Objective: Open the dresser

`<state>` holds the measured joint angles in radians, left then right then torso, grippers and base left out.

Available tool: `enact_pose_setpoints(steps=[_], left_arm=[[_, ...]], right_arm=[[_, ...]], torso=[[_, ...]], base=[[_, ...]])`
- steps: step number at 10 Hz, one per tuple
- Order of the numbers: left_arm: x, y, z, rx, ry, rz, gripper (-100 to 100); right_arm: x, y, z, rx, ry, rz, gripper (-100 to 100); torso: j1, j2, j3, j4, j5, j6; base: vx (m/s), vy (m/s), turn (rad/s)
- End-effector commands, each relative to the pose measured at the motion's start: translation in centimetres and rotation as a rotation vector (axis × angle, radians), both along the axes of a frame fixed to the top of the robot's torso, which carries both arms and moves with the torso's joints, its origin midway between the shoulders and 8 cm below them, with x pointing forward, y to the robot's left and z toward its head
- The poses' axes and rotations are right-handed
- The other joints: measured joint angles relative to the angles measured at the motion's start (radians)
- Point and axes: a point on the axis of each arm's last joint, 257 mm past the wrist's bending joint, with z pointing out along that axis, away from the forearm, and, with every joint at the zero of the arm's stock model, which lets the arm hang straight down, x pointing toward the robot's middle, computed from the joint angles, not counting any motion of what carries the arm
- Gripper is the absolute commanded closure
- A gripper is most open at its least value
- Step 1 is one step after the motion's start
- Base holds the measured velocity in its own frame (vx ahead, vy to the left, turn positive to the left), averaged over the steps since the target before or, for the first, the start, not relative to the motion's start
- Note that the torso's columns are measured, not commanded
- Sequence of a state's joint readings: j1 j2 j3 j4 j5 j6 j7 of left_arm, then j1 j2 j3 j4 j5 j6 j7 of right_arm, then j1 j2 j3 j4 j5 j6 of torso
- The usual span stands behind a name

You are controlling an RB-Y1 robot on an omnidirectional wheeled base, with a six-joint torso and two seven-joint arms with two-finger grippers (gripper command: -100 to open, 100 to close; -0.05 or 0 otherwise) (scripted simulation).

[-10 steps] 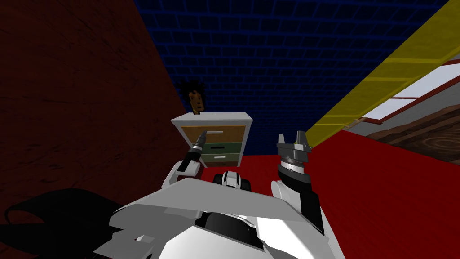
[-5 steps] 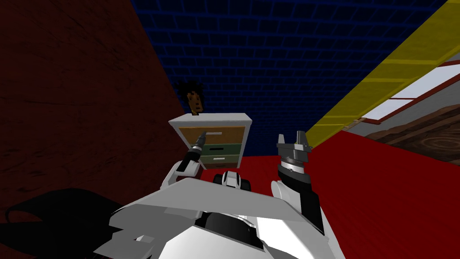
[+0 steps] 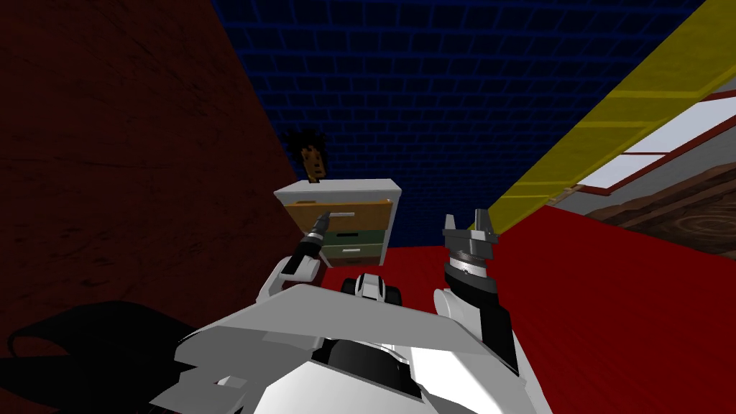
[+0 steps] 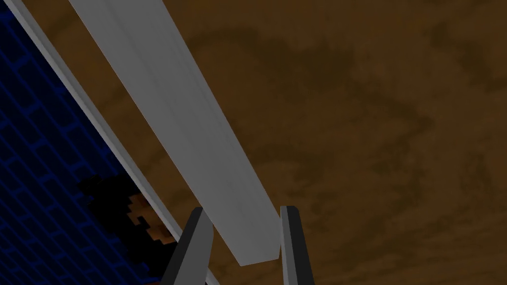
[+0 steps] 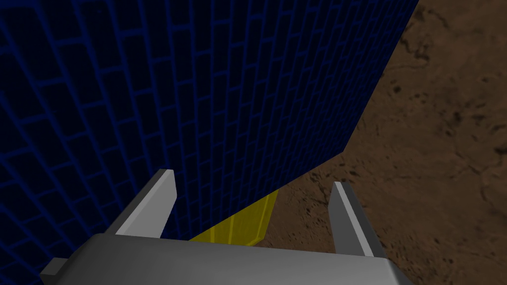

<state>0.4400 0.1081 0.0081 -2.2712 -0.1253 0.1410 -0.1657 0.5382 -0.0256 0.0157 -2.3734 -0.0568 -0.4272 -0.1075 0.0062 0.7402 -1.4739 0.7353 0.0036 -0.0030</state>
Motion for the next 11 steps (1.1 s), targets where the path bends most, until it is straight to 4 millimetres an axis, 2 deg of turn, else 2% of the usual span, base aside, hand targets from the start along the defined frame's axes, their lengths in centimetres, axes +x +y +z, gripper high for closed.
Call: enact_pose_setpoints(steps=[1,2,5,6,11], left_arm=[[-0.6,0.1,-0.8,0.002,0.032,0.006,100],[-0.5,-0.1,-0.1,0.001,0.012,0.0,100],[-0.9,-0.2,-0.9,0.001,0.036,-0.002,100],[-1.2,-0.4,0.4,0.001,0.016,-0.003,-100],[-3.6,-0.5,3.3,0.005,0.016,0.008,-100]], right_arm=[[0.0,0.0,0.0,0.0,0.0,0.0,0],[0.0,0.0,0.0,0.0,0.0,0.0,0],[0.0,0.0,0.0,0.0,0.0,0.0,0],[0.0,0.0,0.0,0.0,0.0,0.0,0],[0.0,0.0,0.0,0.0,0.0,0.0,0]], torso=[[-0.001,-0.001,-0.001,0.0,0.0,-0.001],[-0.002,-0.003,-0.002,0.0,-0.001,0.0],[-0.003,-0.005,-0.003,-0.001,-0.001,0.002],[-0.003,-0.004,-0.002,-0.001,-0.001,0.002],[-0.007,-0.003,-0.002,0.003,-0.004,0.003]], base=[[-0.199,-0.067,0.03],[-0.1,-0.035,0.002],[-0.149,-0.028,0.022],[-0.075,-0.013,-0.015],[0.065,0.013,-0.024]])
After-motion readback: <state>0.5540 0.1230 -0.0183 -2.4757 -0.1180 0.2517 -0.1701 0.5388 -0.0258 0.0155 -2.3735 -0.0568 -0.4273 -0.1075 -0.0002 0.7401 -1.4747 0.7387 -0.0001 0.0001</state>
